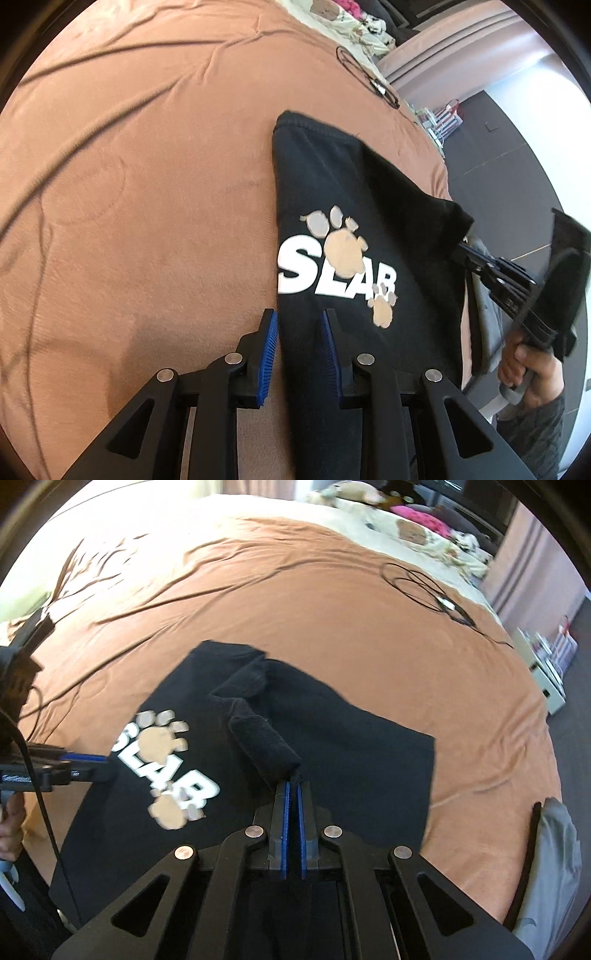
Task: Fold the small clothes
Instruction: 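Release the flap with the right gripper while the left gripper grasps the shirt edge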
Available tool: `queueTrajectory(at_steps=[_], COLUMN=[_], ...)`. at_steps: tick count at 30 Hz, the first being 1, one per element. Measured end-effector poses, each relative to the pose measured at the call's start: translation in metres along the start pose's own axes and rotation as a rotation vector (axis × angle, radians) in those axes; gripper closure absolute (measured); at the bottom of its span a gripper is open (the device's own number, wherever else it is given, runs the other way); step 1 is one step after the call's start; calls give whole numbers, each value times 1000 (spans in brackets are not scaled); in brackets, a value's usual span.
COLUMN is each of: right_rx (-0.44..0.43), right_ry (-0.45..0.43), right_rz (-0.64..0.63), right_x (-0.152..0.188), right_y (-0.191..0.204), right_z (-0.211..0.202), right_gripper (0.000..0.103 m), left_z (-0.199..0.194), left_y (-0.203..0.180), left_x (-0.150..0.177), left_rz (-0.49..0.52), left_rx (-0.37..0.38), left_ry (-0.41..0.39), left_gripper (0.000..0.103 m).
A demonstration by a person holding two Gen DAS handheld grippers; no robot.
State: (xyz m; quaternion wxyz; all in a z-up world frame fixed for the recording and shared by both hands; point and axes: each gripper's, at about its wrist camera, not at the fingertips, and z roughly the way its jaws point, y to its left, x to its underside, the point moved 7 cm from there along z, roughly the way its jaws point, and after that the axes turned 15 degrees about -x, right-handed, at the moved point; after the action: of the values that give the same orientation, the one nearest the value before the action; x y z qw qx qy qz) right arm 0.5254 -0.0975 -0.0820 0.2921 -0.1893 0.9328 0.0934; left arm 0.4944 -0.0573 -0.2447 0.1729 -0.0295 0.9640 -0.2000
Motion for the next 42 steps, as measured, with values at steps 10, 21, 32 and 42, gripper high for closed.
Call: queueTrajectory(at_steps=[10, 21, 32, 42], right_rx=[-7, -114, -286, -444], right_ry=[-4, -93, -182, -179], right_rz=[153, 434, 555, 545], right_x=[13, 36, 65, 69], right_y=[-69, -137, -164, -178], right_z=[29, 32, 18, 25], right_gripper=[103, 102, 45, 45], left_z=[-12, 4, 17, 37], left_y=[3, 10, -6, -2], left_x=[-14, -27, -43, -73], left_rz=[13, -33, -38, -46], left_rx=[-21, -41, -51, -64], left_ry=[-70, -62, -19, -13], left_gripper=[77, 76, 58, 58])
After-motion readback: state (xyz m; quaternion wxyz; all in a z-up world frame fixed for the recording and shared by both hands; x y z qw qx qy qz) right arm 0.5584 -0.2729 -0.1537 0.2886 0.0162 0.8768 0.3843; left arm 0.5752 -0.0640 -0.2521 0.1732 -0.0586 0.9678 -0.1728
